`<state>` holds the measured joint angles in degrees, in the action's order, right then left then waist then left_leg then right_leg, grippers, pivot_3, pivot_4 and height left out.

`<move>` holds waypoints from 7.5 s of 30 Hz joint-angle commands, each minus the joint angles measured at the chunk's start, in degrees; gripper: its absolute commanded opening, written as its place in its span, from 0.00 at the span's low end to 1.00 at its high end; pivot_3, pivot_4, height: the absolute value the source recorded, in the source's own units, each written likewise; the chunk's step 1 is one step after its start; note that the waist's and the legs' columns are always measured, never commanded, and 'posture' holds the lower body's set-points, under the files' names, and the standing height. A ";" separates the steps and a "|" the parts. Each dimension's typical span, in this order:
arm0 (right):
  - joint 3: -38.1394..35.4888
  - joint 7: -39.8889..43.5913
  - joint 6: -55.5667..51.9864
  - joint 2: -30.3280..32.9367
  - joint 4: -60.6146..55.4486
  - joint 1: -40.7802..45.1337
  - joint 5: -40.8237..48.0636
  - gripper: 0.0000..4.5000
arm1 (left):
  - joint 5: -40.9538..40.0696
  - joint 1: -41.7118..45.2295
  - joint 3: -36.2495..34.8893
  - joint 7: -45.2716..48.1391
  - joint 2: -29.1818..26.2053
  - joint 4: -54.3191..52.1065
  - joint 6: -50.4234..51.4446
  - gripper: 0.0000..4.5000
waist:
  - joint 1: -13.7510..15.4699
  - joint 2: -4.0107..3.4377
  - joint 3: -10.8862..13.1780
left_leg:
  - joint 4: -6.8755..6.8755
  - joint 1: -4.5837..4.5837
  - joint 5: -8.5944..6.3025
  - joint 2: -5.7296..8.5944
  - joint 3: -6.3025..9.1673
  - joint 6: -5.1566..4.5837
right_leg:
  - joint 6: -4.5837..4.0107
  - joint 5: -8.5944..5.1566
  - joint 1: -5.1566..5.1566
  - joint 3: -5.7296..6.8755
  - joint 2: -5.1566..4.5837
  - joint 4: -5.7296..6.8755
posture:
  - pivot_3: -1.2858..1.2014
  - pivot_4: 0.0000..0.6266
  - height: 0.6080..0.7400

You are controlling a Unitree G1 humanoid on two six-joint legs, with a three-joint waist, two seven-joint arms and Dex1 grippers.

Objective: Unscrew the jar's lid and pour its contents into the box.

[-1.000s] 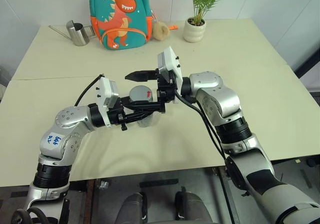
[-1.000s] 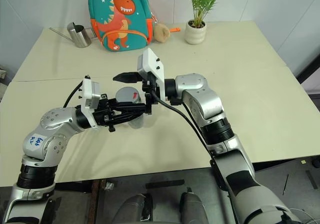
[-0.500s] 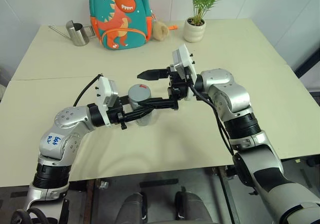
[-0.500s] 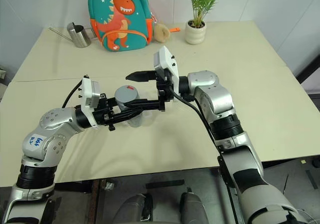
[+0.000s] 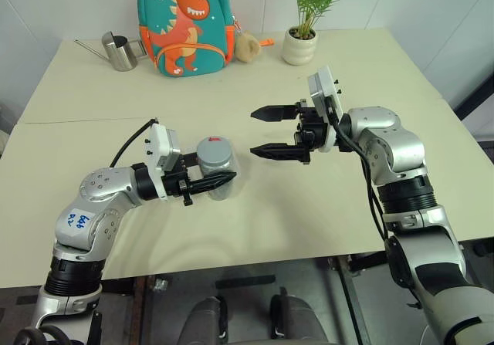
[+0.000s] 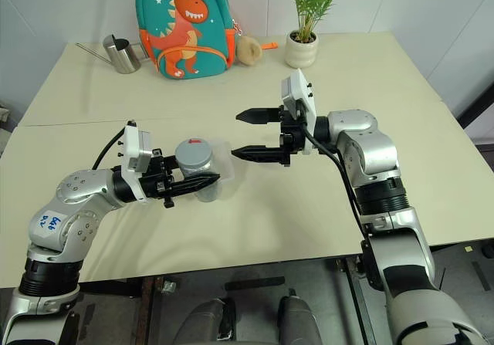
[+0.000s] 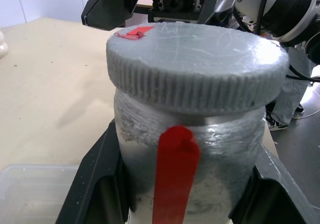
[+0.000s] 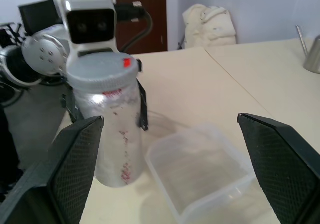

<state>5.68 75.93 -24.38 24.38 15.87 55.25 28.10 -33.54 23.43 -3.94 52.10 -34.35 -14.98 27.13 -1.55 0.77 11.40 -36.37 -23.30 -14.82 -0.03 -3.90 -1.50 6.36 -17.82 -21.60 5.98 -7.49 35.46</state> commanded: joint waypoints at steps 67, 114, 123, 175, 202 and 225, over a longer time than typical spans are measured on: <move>3.78 -1.21 -3.16 -8.96 -3.91 5.02 -0.04 1.00 | 0.92 2.33 0.33 0.96 0.33 0.82 -2.00 0.43 | -0.01 0.00 0.00 | -0.01 0.00 -0.01 0.04 0.03 0.00 | 0.00 0.00 -0.01 0.01 -0.01 0.05 | 0.52 0.24 1.00; -13.25 -24.87 34.02 -2.98 44.67 0.76 -11.91 0.56 | -3.34 -2.11 -6.45 -6.35 0.92 -3.73 1.65 0.43 | -0.17 0.01 0.00 | 0.06 -0.01 0.01 0.06 -0.04 -0.02 | 0.01 0.00 -0.01 0.01 0.01 -0.04 | 0.52 0.24 1.00; -14.18 -21.18 35.63 -2.27 48.95 -2.71 -14.29 0.85 | -3.98 -3.46 -6.52 -5.96 -0.26 -5.00 2.26 0.43 | -0.18 0.01 0.00 | -0.01 0.05 0.24 0.02 -0.05 0.03 | 0.00 0.00 0.06 -0.06 0.04 0.04 | 0.52 0.24 1.00; -5.43 -13.72 5.33 2.95 -13.02 -21.52 -3.07 1.00 | 112.52 28.11 32.01 -80.39 -16.63 37.64 -52.63 0.43 | 1.73 0.00 0.06 | 0.16 -0.23 0.09 0.15 -0.28 -0.18 | 0.06 0.03 -0.44 0.10 -0.13 0.16 | 0.52 0.24 1.00; -5.23 -14.31 5.58 1.03 -11.81 -22.21 -2.69 1.00 | 42.45 17.89 16.10 -37.74 -11.57 39.40 -55.66 0.43 | 1.42 0.11 -0.02 | -0.75 -0.84 0.08 0.07 -0.38 -0.32 | 0.15 0.08 -0.88 0.14 -0.25 0.54 | 0.52 0.24 1.00; -5.27 -14.75 5.87 2.28 -11.49 -20.66 -3.23 1.00 | 16.90 11.24 -2.04 -31.21 -2.05 17.66 -3.06 0.43 | 1.51 0.21 -0.07 | -0.91 -0.81 0.10 0.15 -0.24 -0.35 | 0.28 0.18 -0.73 0.08 -0.13 0.54 | 0.52 0.24 1.00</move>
<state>1.49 61.03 -18.86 26.18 6.02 33.52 24.05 -20.35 34.39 -7.25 21.86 -35.32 4.78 25.96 -0.04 0.98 11.32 -37.27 -24.10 -14.72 0.13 -4.16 -1.85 6.64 -17.64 -22.33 6.06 -7.61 36.00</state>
